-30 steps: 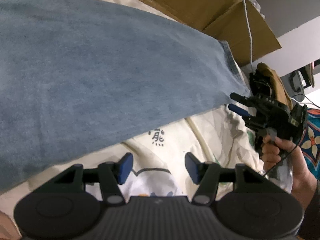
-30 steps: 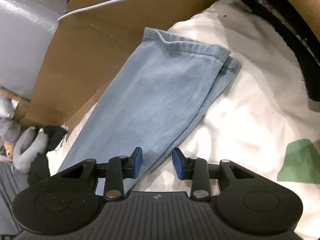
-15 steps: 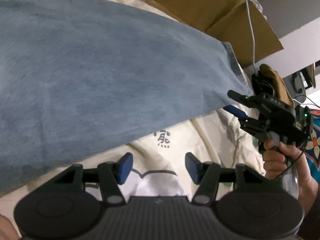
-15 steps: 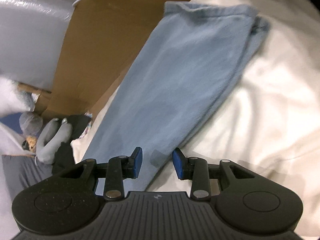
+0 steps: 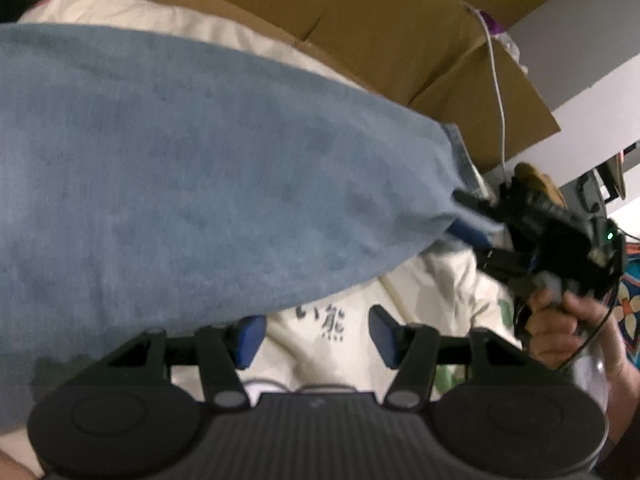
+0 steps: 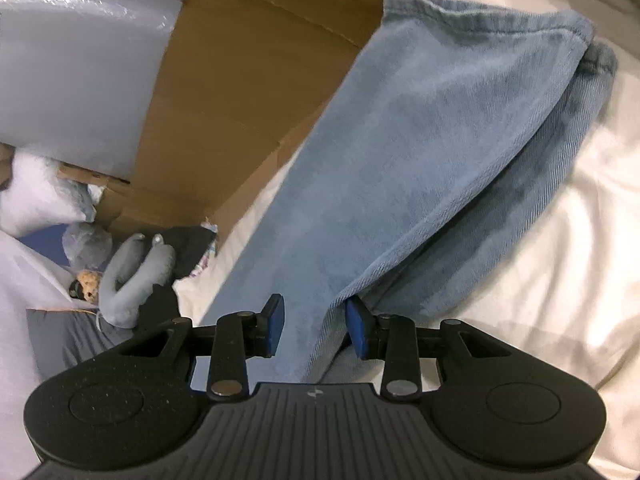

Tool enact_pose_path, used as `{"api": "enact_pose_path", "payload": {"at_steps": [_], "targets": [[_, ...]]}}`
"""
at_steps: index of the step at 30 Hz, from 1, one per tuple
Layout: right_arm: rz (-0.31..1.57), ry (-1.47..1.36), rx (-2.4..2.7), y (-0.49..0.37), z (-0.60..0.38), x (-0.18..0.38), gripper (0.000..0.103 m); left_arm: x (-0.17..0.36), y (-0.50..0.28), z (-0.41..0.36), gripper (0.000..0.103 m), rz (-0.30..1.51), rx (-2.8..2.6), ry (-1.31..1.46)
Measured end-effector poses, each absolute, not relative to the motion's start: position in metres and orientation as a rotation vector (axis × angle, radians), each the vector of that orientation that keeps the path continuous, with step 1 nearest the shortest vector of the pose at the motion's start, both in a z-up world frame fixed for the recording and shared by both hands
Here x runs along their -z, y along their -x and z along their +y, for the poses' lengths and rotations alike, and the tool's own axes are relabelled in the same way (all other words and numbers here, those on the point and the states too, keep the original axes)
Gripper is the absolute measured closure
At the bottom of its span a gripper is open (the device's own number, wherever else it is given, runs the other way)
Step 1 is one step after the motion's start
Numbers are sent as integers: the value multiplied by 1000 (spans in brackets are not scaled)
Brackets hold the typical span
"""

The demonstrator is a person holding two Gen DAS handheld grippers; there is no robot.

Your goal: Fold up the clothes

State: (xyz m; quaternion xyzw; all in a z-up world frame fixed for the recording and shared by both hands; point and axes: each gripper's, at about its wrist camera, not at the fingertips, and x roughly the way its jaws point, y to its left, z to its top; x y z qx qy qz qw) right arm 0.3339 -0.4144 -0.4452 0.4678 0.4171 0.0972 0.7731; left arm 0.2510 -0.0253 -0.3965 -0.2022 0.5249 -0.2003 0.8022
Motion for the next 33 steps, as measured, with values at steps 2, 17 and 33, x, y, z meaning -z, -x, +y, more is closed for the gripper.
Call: {"api": "enact_pose_path", "payload": {"at_steps": [2,17,33], "targets": [[923,-1000,-203,-333,-411,449,58,394,-253,-23,44,1109,426,436],[1038,-936,-271,-332,-377,463,38,388,-266,-23,45,1069,410,460],[1072,-903,-341,-326,-357,461,39,404,-245,-14,46,1135,379,380]]}}
